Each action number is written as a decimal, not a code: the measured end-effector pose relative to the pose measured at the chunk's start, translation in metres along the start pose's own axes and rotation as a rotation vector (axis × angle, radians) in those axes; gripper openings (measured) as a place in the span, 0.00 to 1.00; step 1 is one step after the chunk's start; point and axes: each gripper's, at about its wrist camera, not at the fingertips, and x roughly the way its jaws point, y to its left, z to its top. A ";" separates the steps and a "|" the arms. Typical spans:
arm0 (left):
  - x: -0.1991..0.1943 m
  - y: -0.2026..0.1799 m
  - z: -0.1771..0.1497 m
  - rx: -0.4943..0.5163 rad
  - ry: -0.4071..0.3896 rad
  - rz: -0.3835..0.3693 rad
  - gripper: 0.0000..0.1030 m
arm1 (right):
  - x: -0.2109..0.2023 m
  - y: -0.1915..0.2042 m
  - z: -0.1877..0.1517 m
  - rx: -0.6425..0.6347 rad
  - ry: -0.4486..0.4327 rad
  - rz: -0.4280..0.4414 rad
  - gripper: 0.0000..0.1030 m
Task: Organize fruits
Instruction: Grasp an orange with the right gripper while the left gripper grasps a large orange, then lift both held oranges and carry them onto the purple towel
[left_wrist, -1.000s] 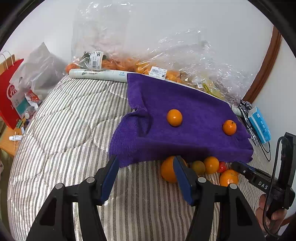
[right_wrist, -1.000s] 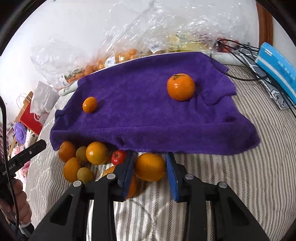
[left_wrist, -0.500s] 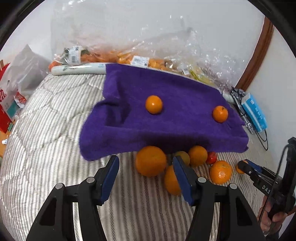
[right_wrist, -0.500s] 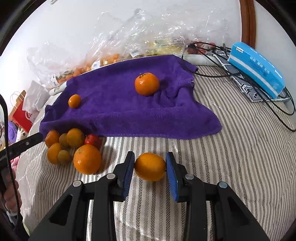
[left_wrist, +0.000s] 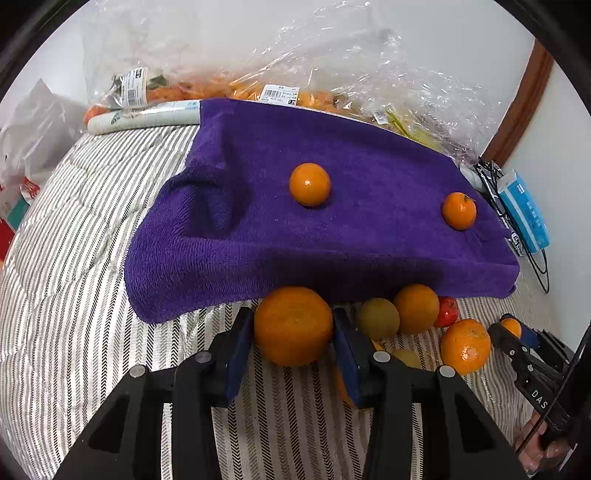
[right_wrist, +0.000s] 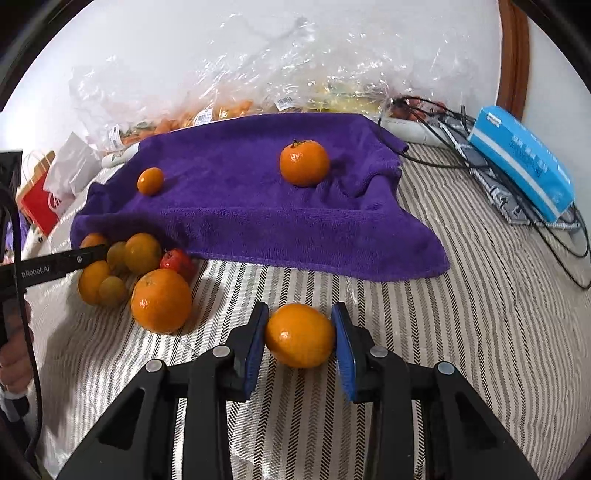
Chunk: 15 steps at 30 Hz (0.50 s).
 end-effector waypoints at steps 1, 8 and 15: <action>0.000 -0.001 0.000 0.003 -0.003 0.006 0.40 | 0.000 0.002 -0.001 -0.015 -0.003 -0.011 0.34; 0.000 -0.004 -0.001 0.010 -0.008 0.026 0.37 | -0.004 0.004 -0.007 -0.036 -0.002 -0.027 0.34; -0.018 0.006 -0.007 -0.023 -0.033 0.013 0.37 | -0.009 0.001 -0.005 -0.002 -0.010 0.005 0.34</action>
